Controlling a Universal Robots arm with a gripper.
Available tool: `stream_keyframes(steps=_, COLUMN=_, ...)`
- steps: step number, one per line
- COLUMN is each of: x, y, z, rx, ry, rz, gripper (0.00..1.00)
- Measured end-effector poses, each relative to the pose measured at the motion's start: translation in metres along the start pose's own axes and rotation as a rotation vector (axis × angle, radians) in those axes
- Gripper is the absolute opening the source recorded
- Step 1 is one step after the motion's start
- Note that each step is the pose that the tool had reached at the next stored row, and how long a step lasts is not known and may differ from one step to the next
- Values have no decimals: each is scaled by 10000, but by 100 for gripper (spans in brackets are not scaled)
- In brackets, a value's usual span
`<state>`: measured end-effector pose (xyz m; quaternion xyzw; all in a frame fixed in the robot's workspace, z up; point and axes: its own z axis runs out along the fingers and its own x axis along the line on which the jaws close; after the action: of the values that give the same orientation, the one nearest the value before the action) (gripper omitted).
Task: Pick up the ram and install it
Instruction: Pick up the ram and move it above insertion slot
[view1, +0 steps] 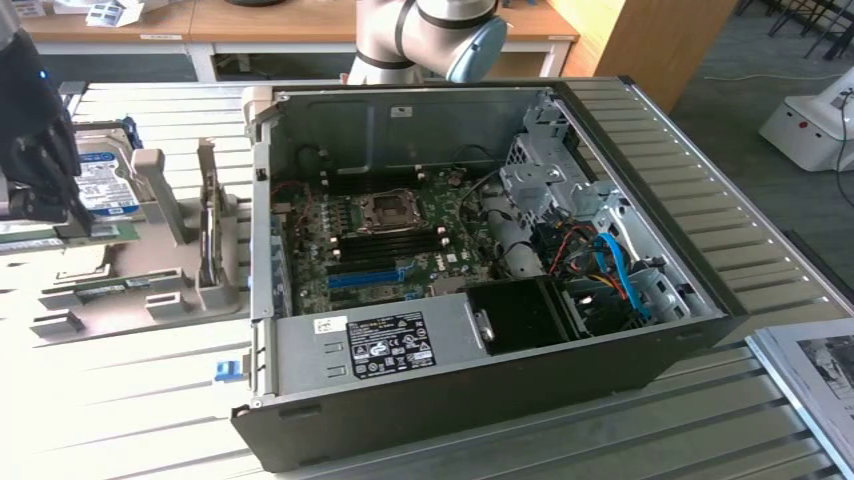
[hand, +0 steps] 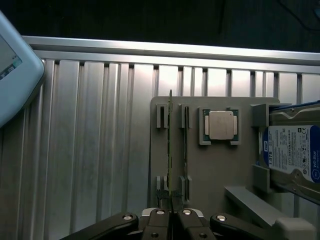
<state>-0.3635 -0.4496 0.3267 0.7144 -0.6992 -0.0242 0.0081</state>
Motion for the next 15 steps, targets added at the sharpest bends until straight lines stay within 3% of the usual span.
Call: stream_keyframes(steps=15, x=-5, y=9, z=-220, rx=1, ry=0, rz=0, gripper=12)
